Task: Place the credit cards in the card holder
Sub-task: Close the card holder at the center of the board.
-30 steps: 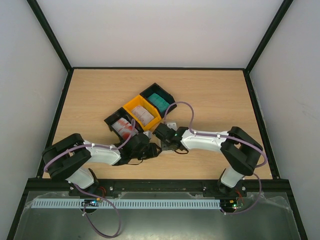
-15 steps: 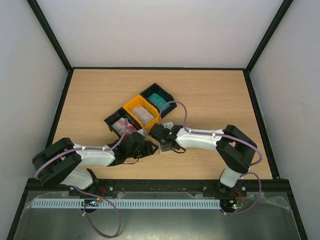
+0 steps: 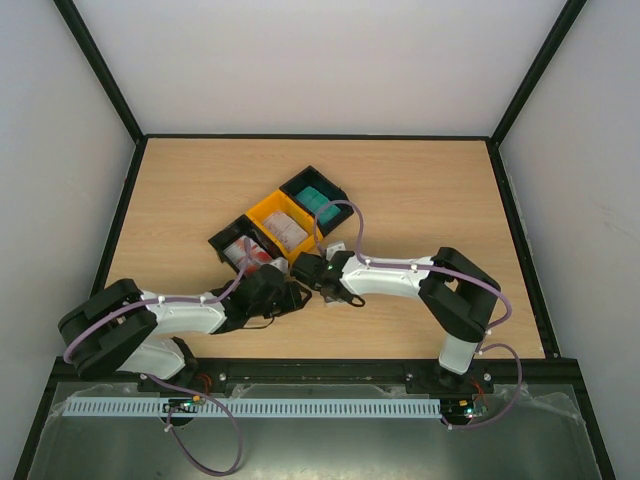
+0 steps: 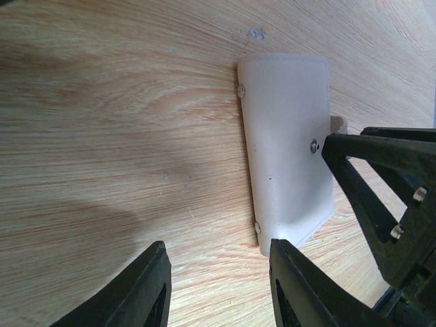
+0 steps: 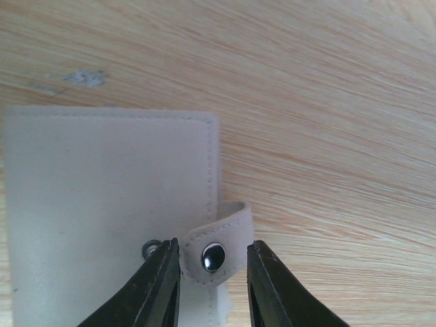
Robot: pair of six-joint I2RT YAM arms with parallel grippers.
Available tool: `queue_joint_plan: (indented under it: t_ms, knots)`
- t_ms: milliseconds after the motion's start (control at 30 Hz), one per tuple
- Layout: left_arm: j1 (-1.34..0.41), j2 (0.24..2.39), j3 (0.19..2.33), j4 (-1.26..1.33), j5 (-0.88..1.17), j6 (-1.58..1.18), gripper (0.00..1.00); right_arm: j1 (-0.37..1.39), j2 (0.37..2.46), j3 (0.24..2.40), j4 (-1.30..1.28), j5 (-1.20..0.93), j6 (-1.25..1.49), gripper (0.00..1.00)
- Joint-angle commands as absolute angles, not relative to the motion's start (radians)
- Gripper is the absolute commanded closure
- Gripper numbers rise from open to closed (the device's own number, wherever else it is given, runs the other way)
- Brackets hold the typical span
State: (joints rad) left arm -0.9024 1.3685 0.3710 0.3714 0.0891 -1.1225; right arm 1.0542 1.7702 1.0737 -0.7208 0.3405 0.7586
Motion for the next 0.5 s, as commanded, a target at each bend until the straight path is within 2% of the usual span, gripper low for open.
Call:
queue_joint_plan:
  t_ms: [0, 333, 467]
  knots:
    - [-0.896, 1.351, 0.353, 0.359, 0.077, -1.123, 0.58, 1.055, 1.782, 1.108, -0.786, 0.45, 0.796, 0.75]
    - [-0.897, 1.366, 0.357, 0.37, 0.084, -1.122, 0.58, 1.054, 1.773, 1.115, -0.794, 0.505, 0.822, 0.83]
    - [-0.897, 1.37, 0.357, 0.371, 0.087, -1.122, 0.58, 1.055, 1.777, 1.116, -0.793, 0.492, 0.823, 0.92]
